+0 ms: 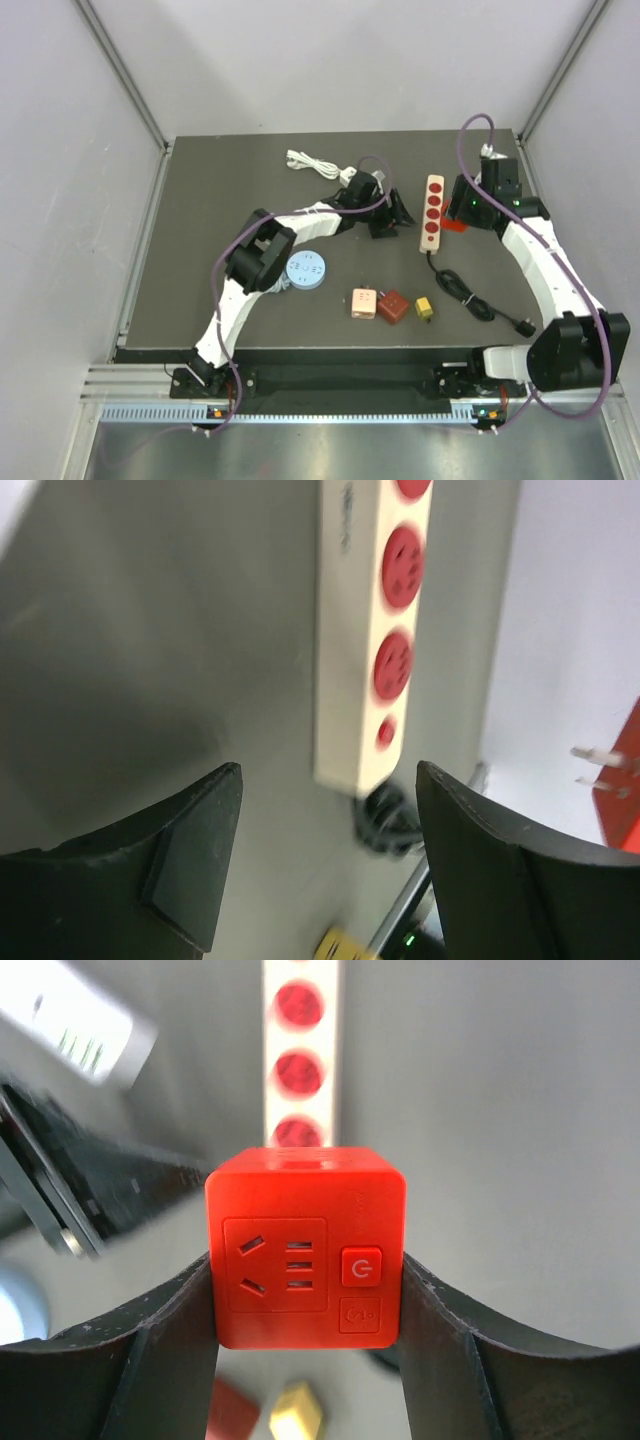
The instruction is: Pull the plug off the socket
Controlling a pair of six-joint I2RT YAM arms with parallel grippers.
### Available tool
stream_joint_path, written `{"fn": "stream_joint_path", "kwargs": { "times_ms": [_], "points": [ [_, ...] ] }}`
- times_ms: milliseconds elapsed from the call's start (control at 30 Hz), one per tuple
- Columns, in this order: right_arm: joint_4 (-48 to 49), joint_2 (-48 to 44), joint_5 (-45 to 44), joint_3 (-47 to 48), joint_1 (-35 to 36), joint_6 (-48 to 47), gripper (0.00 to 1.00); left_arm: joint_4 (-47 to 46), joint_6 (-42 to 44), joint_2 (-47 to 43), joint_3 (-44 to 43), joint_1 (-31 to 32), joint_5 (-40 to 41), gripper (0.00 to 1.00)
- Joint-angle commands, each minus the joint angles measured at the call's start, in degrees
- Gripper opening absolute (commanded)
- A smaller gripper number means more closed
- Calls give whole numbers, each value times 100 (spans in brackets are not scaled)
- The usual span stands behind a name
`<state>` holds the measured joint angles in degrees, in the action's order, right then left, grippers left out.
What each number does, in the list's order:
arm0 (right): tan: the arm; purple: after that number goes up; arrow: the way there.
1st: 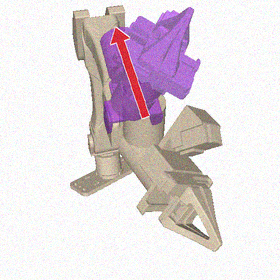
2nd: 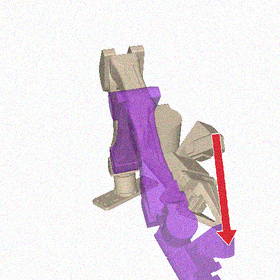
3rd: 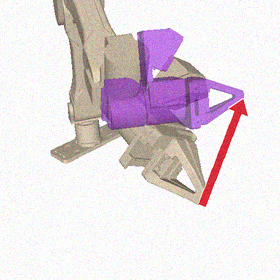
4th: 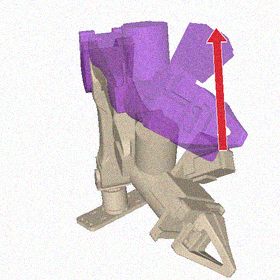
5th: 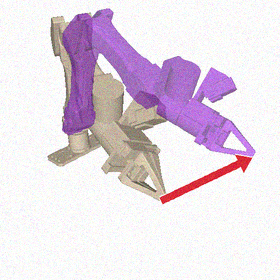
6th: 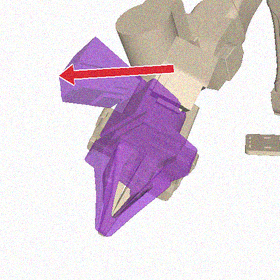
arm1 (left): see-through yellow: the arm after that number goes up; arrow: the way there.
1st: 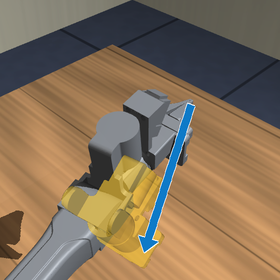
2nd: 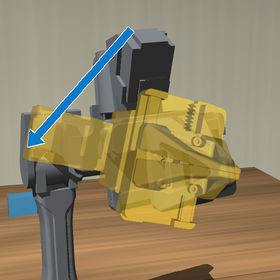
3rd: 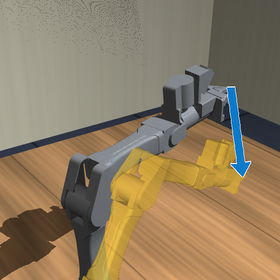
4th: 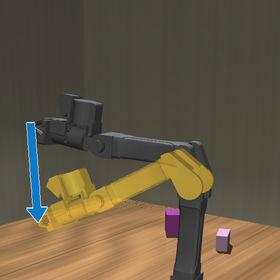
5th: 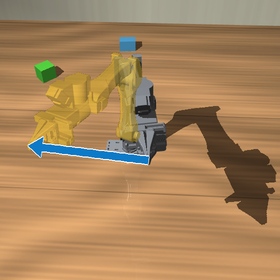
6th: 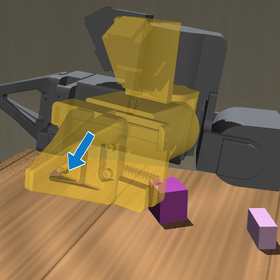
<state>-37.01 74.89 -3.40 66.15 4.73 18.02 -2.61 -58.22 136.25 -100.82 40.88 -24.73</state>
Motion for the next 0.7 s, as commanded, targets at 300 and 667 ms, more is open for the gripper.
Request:
{"fn": "stream_joint_path", "kwargs": {
  "times_ms": [300, 667],
  "points": [
    [-956, -775, 2589, -121, 1071, -159, 0, 762, 1488, -3618, 2660, -713, 408, 69],
    [-1176, 929, 2757, 1013, 3470, 992, 0, 1526, 1620, -6370, 4245, -1592, 917, 67]
  ]
}}
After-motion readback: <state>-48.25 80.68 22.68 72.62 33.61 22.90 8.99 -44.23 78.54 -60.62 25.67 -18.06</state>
